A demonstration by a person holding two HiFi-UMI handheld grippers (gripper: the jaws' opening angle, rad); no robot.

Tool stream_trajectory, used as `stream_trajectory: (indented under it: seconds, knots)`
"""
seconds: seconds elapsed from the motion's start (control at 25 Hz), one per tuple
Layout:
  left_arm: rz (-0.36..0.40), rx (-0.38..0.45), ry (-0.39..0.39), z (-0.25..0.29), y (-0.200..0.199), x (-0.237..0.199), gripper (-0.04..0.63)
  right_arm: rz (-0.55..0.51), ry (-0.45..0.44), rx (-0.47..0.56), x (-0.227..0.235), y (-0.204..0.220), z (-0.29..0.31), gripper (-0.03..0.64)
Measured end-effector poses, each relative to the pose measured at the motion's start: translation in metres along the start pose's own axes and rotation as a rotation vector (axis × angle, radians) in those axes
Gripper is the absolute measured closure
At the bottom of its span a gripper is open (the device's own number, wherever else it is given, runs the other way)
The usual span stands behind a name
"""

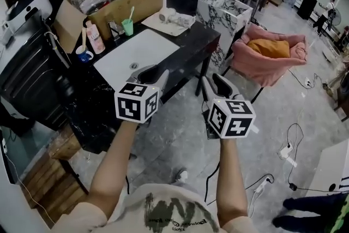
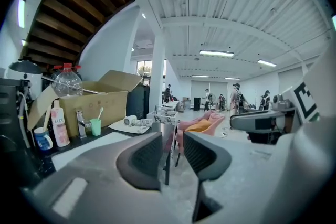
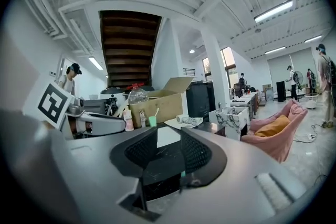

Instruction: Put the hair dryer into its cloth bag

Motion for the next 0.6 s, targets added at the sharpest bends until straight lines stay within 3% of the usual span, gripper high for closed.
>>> stream_trajectory:
  seconds: [0.08,0.6]
  knots:
    - [-0.005,0.0,-0.029,0.008,-0.002,0.001,0.457,0.003,-0.028,-0.004,0.011,-0.002,0.005,0.46]
    - [-0.048,-0.009,-0.178,0.04,-0.003,0.001,0.282,0.012,-0.161,-0.016,0.058,-0.005,0.029,0.376]
Point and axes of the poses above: the fingertips, and each gripper's own axes: z forward along the fingers, x to its right, y out of its underside, the point moved 4 cm from there along -z, backward along the fingers, and after that the axes turned 9 degrees about -y, right-handed, at the moved point
